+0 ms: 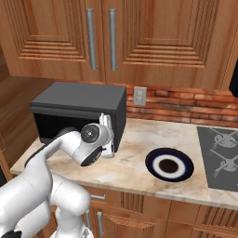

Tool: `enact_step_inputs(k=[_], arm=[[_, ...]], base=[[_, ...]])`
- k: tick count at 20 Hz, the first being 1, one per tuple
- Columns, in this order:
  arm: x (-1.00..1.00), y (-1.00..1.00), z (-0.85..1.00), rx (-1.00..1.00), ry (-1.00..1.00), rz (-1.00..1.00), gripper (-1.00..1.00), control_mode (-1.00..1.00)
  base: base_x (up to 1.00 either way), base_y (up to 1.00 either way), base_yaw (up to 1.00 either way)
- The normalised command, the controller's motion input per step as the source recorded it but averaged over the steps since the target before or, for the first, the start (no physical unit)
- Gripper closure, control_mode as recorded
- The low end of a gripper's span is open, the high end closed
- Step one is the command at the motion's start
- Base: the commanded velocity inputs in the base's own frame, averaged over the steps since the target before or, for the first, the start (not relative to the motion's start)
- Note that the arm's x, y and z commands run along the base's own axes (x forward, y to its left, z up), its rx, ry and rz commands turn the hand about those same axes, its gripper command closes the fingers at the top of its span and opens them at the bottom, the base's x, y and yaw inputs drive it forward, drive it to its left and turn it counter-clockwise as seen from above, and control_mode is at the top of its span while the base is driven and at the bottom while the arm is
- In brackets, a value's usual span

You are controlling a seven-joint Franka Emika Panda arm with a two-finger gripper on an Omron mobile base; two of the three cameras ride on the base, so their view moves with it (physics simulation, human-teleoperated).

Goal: Pull the toaster oven rack outwards. Pick up the baguette from the plate and place it on the toaster oven rack. Close the toaster oven door fully and set the temperature to the lowest setting.

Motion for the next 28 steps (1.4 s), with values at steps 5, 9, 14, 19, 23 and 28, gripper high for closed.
enact_step_inputs(k=[5,9,14,19,23,28], arm=[[0.0,0.0,-0.1,-0.04,0.0,0.26,1.0,-1.0],[0.0,0.0,-0.01,-0.1,0.0,0.28,1.0,-1.0],[0.0,0.01,0.0,-0.09,0.0,0.25,1.0,-1.0],[0.0,0.05,0.0,-0.09,0.0,0.19,1.0,-1.0],[0.02,0.14,0.0,-0.06,0.0,0.09,1.0,-1.0],[0.14,0.17,0.0,-0.02,-0.03,0.06,1.0,-1.0]], base=[[0.0,0.0,0.0],[0.0,0.0,0.0],[0.0,0.0,0.0],[0.0,0.0,0.0],[0.0,0.0,0.0],[0.0,0.0,0.0]])
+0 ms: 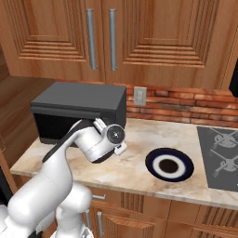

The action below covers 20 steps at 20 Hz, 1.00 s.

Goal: Pull the toaster oven rack outwards. Pick up the baguette from the plate and place it on the toaster oven rack. Close the toaster oven door fully and set the temperature to the lowest setting.

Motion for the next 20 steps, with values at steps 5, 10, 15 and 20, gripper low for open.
enact_step_inputs(k=[5,10,15,20], arm=[[0.14,0.17,0.0,0.0,-0.1,0.05,1.0,-1.0],[0.15,0.04,0.0,0.0,-0.1,0.04,1.0,-1.0],[0.18,0.01,0.0,0.0,-0.02,0.03,1.0,-1.0],[0.1,0.0,0.06,-0.01,0.0,0.01,1.0,-1.0]], base=[[0.0,0.0,0.0],[0.0,0.0,0.0],[0.0,0.0,0.0],[0.0,0.0,0.0]])
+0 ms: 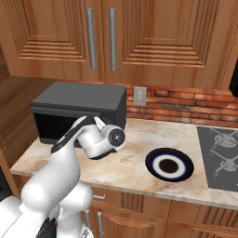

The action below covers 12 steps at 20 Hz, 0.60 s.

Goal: Pull the toaster oven rack outwards. Pick up the baguette from the plate and place it on the toaster oven rack. Close the toaster oven door fully and set the temperature to the lowest setting.

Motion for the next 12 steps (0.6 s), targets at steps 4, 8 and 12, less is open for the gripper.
enact_step_inputs(k=[4,8,12], arm=[[0.01,0.0,0.13,-0.02,0.0,0.0,1.0,-1.0],[0.0,0.0,0.08,-0.02,0.0,0.0,-1.0,-1.0],[0.0,0.0,0.01,-0.02,0.0,0.0,-1.0,-1.0]], base=[[0.0,0.0,0.0],[0.0,0.0,0.0],[0.0,0.0,0.0]])
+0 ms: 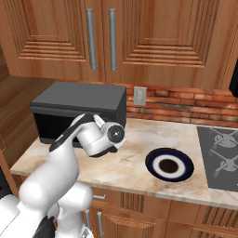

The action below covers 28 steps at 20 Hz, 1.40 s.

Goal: Pull the toaster oven rack outwards. Pick up the baguette from the plate and place it on the toaster oven rack. Close the toaster oven door fully and set the temperature to the lowest setting.

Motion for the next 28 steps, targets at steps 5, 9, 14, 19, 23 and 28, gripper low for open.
enact_step_inputs(k=[5,9,14,19,23,28], arm=[[0.0,0.0,0.0,-0.01,0.0,0.0,-1.0,-1.0],[0.02,0.0,0.0,-0.01,0.0,0.0,-1.0,-1.0],[0.12,0.0,0.0,0.0,0.0,0.0,-1.0,-1.0],[0.2,0.0,0.0,0.0,0.0,0.03,-1.0,-1.0],[0.24,0.0,0.0,0.0,0.0,0.03,-1.0,-1.0],[0.23,-0.17,0.0,0.0,0.0,0.04,-1.0,-1.0]], base=[[0.0,0.0,0.0],[0.0,0.0,0.0],[0.0,0.0,0.0],[0.0,0.0,0.0],[0.0,0.0,0.0],[0.0,0.0,0.0]])
